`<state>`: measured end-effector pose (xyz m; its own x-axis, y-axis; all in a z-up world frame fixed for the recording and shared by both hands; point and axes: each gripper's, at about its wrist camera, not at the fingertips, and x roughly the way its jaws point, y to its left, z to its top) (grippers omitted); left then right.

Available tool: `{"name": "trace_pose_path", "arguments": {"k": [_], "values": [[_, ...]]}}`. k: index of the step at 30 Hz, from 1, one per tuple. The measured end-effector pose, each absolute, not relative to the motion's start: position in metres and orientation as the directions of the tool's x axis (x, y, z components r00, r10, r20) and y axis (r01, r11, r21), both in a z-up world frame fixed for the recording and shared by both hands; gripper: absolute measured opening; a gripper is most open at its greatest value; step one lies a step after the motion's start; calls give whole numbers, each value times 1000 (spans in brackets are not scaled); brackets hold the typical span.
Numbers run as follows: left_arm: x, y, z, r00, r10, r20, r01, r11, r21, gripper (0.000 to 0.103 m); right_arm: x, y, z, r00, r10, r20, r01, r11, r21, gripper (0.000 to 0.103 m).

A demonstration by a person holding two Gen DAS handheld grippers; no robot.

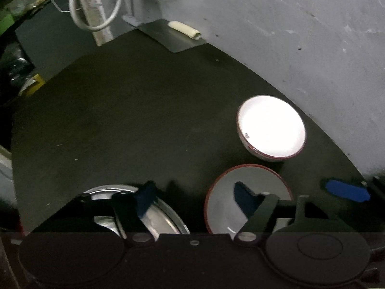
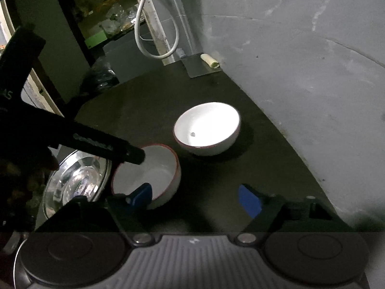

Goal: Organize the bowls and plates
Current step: 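Move the left gripper to a red-rimmed white bowl and grasp its rim, then lift the white bowl with the left gripper and carry it over the steel bowl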

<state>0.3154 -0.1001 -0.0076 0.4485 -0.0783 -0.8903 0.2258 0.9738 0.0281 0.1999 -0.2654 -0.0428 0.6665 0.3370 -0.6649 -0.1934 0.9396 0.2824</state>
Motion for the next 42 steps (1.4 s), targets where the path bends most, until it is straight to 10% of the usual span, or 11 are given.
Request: {"name": "trace_pose_path", "arguments": {"k": [14, 27, 42], "values": [[314, -110, -21, 390, -105, -915, 186, 982, -34, 16, 212, -256, -52, 627, 364, -689, -220, 931, 291, 52], [277, -107, -28, 421, -174, -890, 61, 985, -164, 8, 205, -272, -58, 599, 423, -680, -204, 902, 380, 17], [223, -88, -13, 536, -294, -791, -1, 937, -349, 6, 172, -280, -32, 633, 428, -645, -203, 896, 395, 12]]}}
